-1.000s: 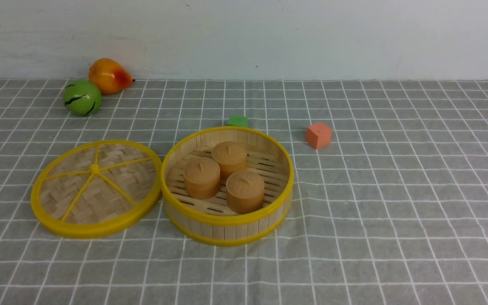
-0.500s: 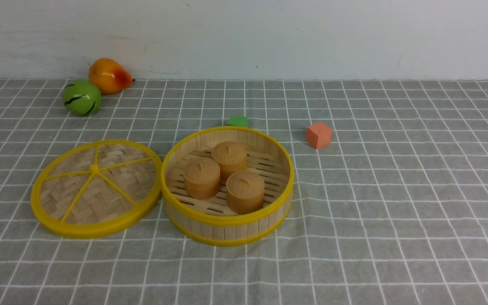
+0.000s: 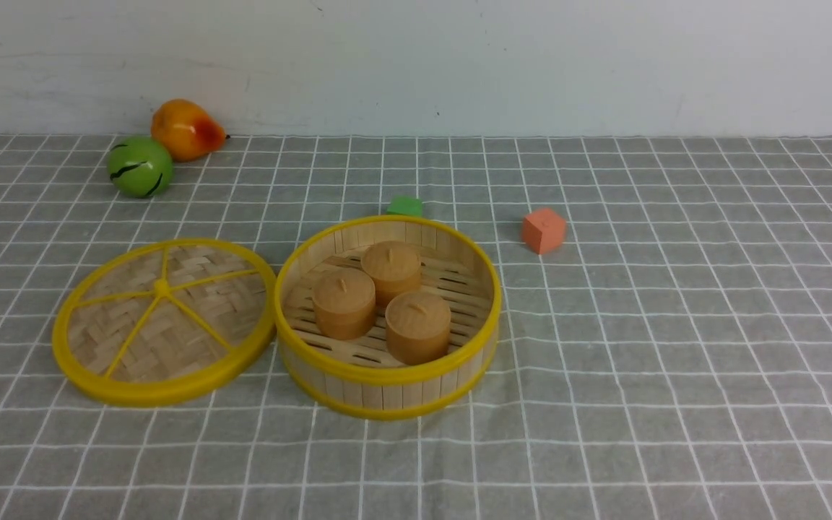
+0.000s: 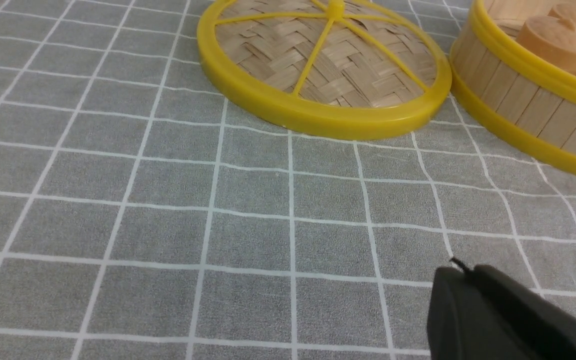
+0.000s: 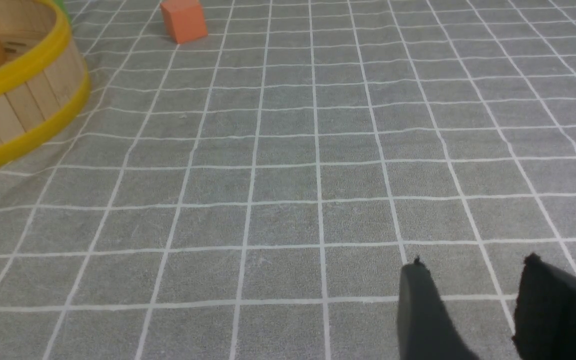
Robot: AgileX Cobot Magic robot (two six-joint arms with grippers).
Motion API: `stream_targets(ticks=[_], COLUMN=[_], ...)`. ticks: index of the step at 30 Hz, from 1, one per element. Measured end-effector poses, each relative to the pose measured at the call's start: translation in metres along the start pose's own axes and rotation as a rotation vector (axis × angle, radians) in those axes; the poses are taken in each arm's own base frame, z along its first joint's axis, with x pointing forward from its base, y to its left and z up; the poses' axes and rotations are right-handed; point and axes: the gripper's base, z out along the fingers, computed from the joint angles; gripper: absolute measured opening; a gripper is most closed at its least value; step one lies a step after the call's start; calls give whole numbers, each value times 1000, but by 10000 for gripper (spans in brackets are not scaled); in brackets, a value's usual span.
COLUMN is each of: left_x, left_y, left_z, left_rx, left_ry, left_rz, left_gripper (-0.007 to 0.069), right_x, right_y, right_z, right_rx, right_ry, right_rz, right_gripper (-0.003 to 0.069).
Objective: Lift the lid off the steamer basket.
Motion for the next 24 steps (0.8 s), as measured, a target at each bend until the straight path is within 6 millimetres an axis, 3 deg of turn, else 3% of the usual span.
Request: stream_targets(ticks=[24], left_x=[0], left_y=[0], left_z=[0], left_rx=[0], left_ry=[0], left_rz=[0], left_gripper=[40], right_x=[0], right_y=[0], right_z=[0], right_rx=[0], right_ry=[0], right_rz=[0], right_gripper=[244])
